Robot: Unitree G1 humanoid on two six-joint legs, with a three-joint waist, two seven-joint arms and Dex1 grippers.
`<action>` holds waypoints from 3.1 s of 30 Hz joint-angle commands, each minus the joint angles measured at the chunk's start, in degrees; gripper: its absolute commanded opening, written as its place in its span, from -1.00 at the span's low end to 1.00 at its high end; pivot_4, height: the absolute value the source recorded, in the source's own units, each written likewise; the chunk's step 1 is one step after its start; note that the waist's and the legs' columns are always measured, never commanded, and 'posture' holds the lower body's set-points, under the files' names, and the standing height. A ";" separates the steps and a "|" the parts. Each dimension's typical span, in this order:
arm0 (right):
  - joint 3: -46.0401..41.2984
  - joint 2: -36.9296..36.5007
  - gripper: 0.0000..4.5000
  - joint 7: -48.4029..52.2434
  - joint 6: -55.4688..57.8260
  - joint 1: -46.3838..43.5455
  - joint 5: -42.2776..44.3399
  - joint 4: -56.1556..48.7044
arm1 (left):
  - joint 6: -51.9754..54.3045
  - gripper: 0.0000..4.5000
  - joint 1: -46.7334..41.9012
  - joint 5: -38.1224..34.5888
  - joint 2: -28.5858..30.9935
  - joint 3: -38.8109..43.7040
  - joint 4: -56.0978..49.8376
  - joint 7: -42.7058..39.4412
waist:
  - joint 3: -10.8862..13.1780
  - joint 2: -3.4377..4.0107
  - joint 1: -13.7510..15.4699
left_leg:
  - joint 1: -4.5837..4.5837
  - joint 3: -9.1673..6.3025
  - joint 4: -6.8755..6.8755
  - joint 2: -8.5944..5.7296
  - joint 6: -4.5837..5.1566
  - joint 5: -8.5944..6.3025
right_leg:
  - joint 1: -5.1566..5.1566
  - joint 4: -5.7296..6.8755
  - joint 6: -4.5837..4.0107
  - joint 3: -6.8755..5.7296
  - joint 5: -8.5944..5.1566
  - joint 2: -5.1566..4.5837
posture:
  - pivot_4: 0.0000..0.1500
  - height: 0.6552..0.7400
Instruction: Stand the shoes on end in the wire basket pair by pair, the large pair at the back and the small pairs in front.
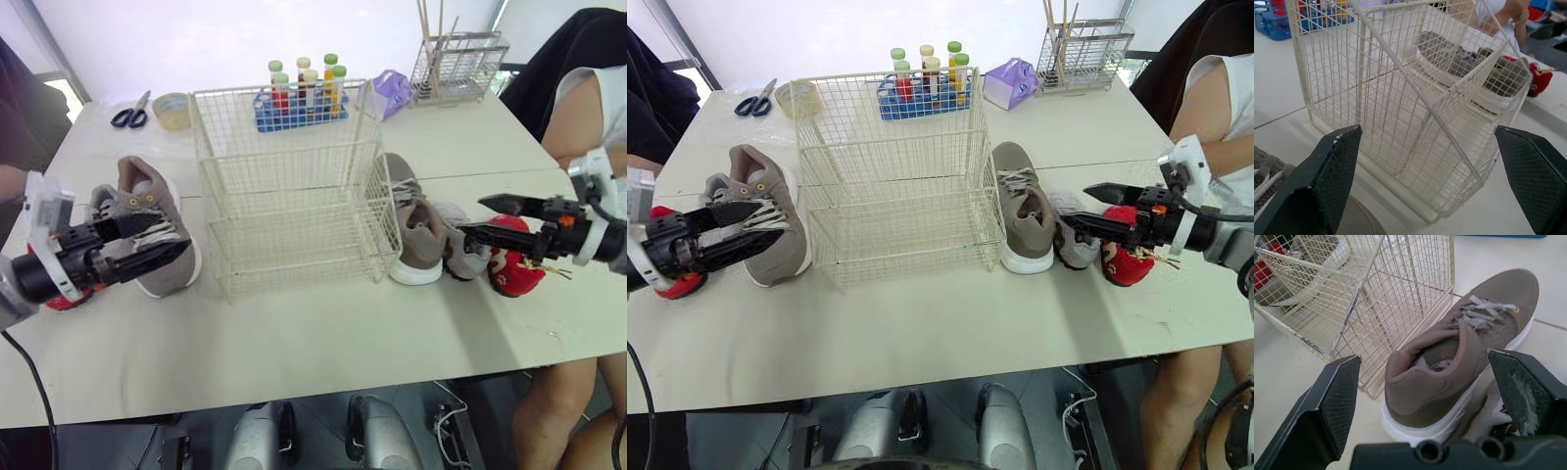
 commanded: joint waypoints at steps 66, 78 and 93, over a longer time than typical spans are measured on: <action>10.43 33.51 0.98 -56.46 7.17 8.66 -13.91 -25.20 | -8.98 1.00 -25.71 10.51 -11.20 -20.89 7.37 -4.04 | -0.11 -0.09 -0.20 | 0.18 -0.08 0.03 -0.05 -0.01 0.07 | 0.23 0.09 0.03 0.00 0.00 0.10 | 1.00 1.00; 11.58 35.64 0.02 -56.12 4.90 7.66 -17.84 -22.12 | -9.02 1.00 -25.17 10.60 -10.31 -20.36 6.11 -2.72 | -0.13 -0.12 -0.14 | 0.48 -0.10 0.03 -0.05 -0.02 0.06 | 0.52 0.06 0.01 0.00 -0.01 0.09 | 1.00 1.00; 6.25 31.93 -0.90 -55.76 7.80 -1.38 -18.32 -26.81 | -10.73 1.00 -28.77 12.68 -11.64 -21.97 9.32 -4.38 | -0.08 -0.05 -0.12 | 0.43 -0.09 0.01 -0.05 -0.01 0.06 | 0.47 0.05 0.01 0.00 -0.01 0.08 | 1.00 1.00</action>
